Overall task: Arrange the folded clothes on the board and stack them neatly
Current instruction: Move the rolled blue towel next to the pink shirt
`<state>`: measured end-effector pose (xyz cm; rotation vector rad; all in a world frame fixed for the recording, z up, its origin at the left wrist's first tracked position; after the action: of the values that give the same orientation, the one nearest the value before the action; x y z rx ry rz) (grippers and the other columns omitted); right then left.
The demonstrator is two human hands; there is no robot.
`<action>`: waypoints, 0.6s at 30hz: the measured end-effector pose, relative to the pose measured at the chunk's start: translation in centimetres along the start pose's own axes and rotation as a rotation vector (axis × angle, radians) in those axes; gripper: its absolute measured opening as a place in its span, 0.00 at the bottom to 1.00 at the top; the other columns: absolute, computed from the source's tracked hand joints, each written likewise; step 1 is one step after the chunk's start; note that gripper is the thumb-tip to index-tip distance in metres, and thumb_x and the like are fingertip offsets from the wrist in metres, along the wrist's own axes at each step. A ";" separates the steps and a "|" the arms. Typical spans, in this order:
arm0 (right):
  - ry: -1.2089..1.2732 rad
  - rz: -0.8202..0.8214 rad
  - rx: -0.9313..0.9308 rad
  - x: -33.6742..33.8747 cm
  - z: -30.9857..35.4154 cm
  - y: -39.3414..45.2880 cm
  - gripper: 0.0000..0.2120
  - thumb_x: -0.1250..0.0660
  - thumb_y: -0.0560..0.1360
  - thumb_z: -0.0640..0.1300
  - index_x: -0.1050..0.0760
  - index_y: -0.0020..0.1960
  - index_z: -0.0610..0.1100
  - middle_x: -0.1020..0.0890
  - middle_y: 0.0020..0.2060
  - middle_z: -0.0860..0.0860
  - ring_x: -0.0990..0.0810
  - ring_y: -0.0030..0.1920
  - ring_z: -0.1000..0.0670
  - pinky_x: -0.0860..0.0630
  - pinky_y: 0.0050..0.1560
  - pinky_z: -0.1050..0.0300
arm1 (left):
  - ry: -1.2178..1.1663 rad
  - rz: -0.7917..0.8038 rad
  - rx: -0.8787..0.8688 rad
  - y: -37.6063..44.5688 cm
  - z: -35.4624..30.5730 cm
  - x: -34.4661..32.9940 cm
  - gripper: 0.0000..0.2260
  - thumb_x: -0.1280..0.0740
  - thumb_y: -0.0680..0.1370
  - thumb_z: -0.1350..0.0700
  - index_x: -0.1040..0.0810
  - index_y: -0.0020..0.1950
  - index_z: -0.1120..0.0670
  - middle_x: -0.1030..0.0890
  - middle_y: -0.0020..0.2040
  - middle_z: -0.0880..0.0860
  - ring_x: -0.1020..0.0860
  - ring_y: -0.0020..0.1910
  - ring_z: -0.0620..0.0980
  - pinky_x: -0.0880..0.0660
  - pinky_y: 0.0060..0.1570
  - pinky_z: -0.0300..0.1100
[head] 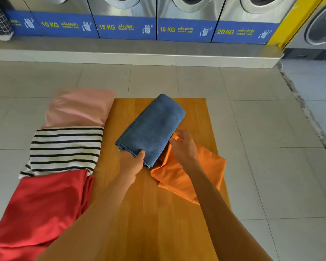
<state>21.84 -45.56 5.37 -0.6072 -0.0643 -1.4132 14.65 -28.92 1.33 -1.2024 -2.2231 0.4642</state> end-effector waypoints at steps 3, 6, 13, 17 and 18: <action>-0.344 0.059 0.318 -1.2 1.6 2.9 0.28 0.34 0.79 0.48 0.36 0.78 0.54 0.35 0.78 0.47 0.40 0.78 0.45 0.36 0.74 0.44 | 0.210 -0.114 -0.116 2.5 -1.1 1.4 0.21 0.34 0.79 0.52 0.30 0.69 0.58 0.22 0.62 0.53 0.21 0.56 0.53 0.22 0.46 0.40; -0.720 0.154 0.409 -3.2 2.2 5.8 0.33 0.35 0.80 0.54 0.46 0.80 0.61 0.53 0.83 0.47 0.58 0.82 0.42 0.48 0.77 0.36 | 0.395 -0.224 -0.271 6.2 -2.8 3.7 0.23 0.37 0.77 0.48 0.32 0.71 0.54 0.23 0.65 0.50 0.23 0.61 0.51 0.26 0.60 0.45; -0.925 0.194 0.349 -7.7 3.2 10.9 0.34 0.43 0.80 0.65 0.55 0.81 0.63 0.61 0.82 0.48 0.66 0.81 0.41 0.60 0.76 0.28 | 0.491 -0.199 -0.195 13.0 -7.5 5.4 0.12 0.40 0.81 0.53 0.26 0.58 0.59 0.21 0.51 0.59 0.22 0.52 0.61 0.25 0.49 0.54; -0.962 0.194 0.325 -9.4 5.2 13.4 0.35 0.43 0.80 0.64 0.55 0.81 0.62 0.60 0.82 0.46 0.66 0.80 0.39 0.58 0.76 0.26 | 0.554 -0.240 -0.213 15.2 -9.0 5.8 0.10 0.41 0.82 0.53 0.25 0.54 0.58 0.24 0.42 0.55 0.22 0.45 0.57 0.30 0.39 0.47; -0.964 0.195 0.316 -9.7 5.5 13.8 0.35 0.42 0.80 0.64 0.55 0.81 0.62 0.60 0.82 0.46 0.66 0.80 0.39 0.57 0.75 0.26 | 0.560 -0.255 -0.226 15.6 -9.3 5.8 0.10 0.41 0.82 0.53 0.25 0.53 0.58 0.23 0.41 0.55 0.21 0.45 0.58 0.30 0.38 0.47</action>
<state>34.65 -33.94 1.34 -0.9479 -0.9474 -0.7933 28.00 -15.34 2.01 -0.9821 -1.9230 -0.2124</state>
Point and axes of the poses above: each hand's wrist, its own y-axis towards the middle knuckle, its own x-axis out of the back of the hand, z = x × y, the point moved 2 cm from there along y, towards the middle knuckle
